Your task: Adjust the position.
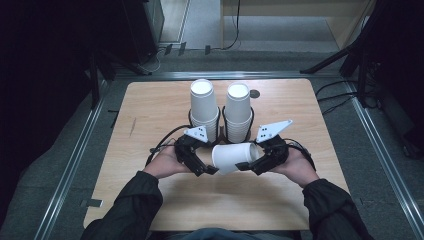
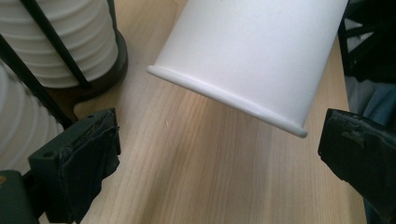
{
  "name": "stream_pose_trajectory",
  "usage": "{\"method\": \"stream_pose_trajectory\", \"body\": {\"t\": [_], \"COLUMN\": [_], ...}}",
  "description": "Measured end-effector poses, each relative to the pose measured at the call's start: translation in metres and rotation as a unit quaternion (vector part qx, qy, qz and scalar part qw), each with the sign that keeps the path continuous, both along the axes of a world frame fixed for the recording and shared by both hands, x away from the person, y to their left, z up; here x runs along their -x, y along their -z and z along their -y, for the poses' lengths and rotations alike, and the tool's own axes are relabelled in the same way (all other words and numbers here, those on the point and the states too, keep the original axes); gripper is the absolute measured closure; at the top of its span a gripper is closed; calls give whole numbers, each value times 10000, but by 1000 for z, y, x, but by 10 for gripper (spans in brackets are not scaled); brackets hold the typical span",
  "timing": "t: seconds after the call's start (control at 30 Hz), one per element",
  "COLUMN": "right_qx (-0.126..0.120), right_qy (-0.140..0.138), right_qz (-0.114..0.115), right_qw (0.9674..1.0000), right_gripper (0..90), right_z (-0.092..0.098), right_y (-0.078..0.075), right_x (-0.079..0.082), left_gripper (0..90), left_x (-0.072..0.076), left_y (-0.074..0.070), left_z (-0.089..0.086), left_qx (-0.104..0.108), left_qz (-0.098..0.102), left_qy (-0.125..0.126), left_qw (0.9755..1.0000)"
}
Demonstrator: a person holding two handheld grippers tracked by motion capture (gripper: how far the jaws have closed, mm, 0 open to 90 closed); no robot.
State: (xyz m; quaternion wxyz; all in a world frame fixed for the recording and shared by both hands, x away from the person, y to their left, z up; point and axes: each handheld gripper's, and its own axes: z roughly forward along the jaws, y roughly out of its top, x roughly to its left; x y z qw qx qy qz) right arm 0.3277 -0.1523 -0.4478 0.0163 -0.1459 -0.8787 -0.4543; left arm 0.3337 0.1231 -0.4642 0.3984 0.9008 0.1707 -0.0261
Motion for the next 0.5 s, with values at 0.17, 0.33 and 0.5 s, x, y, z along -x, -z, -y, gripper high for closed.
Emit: {"method": "stream_pose_trajectory", "body": {"t": [0.17,0.33,0.5], "right_qx": [-130,-350,-543], "right_qy": [41,92,43], "right_qz": [-4,-1,18], "right_qw": [9999,9993,9985], "right_gripper": [229,229,229], "right_z": [2,5,2], "right_y": [-2,-7,-12], "right_x": [1,2,4], "left_gripper": [0,0,0], "left_x": [0,0,2], "left_y": [-3,-1,-1], "left_z": [-3,-4,1], "left_qx": [280,445,647], "left_qz": [-12,-69,-26], "left_qy": [-41,10,44], "left_qw": [9996,9990,9979]}}
